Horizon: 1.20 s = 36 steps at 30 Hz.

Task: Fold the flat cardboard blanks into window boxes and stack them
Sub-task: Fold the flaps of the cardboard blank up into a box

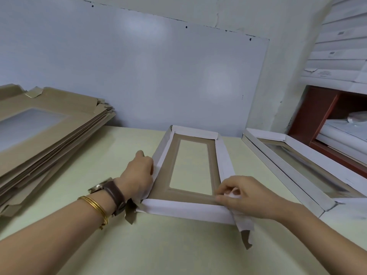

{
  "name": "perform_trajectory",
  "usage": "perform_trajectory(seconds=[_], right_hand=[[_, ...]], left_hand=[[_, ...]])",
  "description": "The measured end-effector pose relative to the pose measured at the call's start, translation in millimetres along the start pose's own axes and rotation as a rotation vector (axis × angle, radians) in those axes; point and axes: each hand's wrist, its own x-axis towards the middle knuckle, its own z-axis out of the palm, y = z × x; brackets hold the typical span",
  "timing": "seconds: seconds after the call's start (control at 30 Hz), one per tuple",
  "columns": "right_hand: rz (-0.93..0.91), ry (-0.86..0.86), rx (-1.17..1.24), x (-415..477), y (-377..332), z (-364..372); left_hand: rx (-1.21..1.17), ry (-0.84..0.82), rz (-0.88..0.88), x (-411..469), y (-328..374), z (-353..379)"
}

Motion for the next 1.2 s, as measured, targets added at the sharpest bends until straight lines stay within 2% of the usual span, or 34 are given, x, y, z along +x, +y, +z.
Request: perform_trajectory(seconds=[0.23, 0.47, 0.73, 1.0, 1.2], right_hand=[[-0.152, -0.058, -0.094, -38, 7, 19], [-0.186, 0.029, -0.221, -44, 15, 37], [-0.155, 0.192, -0.240, -37, 24, 49], [-0.114, 0.223, -0.304, -24, 32, 48], [-0.145, 0.108, -0.307, -27, 40, 43]], left_hand=[[0.009, -0.029, 0.049, -8, 1, -5], [0.037, -0.111, 0.270, -31, -3, -4], [-0.128, -0.246, 0.447, -53, 5, -13], [-0.063, -0.273, 0.513, -51, 3, -9], [0.002, -0.394, 0.454, -45, -10, -11]])
